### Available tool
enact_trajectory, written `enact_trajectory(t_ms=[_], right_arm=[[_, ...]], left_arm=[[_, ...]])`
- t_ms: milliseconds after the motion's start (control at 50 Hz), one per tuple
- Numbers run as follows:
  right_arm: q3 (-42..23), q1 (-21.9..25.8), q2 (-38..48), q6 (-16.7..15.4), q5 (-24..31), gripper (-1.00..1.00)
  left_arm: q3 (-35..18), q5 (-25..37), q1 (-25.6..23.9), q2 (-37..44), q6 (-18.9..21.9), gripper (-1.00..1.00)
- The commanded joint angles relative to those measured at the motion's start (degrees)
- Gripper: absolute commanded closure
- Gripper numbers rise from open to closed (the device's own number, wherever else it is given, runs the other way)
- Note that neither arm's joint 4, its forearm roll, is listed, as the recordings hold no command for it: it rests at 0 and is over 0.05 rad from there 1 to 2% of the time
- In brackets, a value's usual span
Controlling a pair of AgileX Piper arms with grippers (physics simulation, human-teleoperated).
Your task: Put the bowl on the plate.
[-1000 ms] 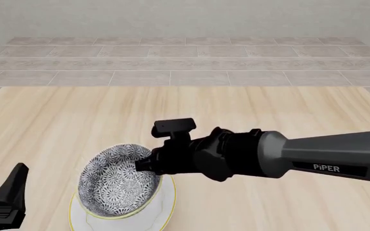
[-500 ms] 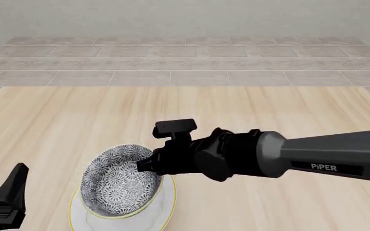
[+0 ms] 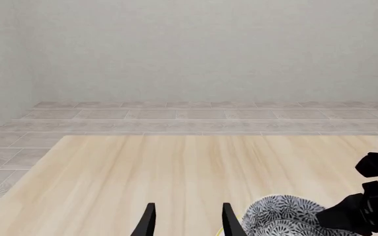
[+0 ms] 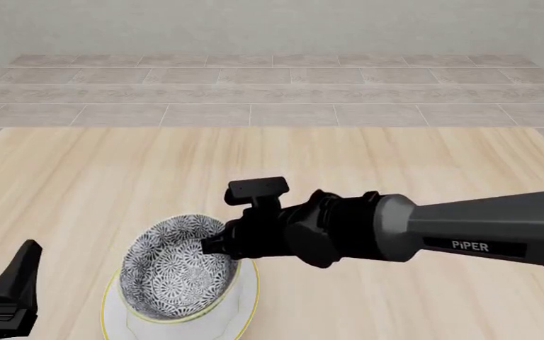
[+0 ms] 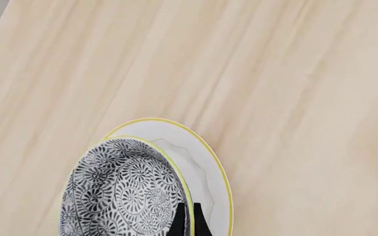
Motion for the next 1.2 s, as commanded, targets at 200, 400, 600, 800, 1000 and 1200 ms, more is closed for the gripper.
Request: enact_trajectory(t_ms=[200, 400, 600, 800, 1000, 1200], right_arm=[[-0.29, 0.11, 0.70, 0.48, -0.60, 1.00], [-0.53, -0.06, 1.66, 0.33, -1.00, 1.00], [-0.67, -0.05, 2.03, 0.44, -1.01, 1.00], [-0.38, -0.54, 2.48, 0.51, -1.54, 1.00], [-0.31, -0.54, 2.63, 0.51, -1.73, 1.00], [-0.09, -0.87, 3.00, 0.50, -2.13, 1.00]], left_arm=[[0.00, 0.00, 0.00, 0.00, 0.00, -1.00], [0.00, 0.00, 0.00, 0.00, 0.00, -1.00], [0.00, 0.00, 0.00, 0.00, 0.00, -1.00], [0.00, 0.00, 0.00, 0.00, 0.00, -1.00], [0.00, 0.00, 0.00, 0.00, 0.00, -1.00], [0.00, 0.00, 0.00, 0.00, 0.00, -1.00]])
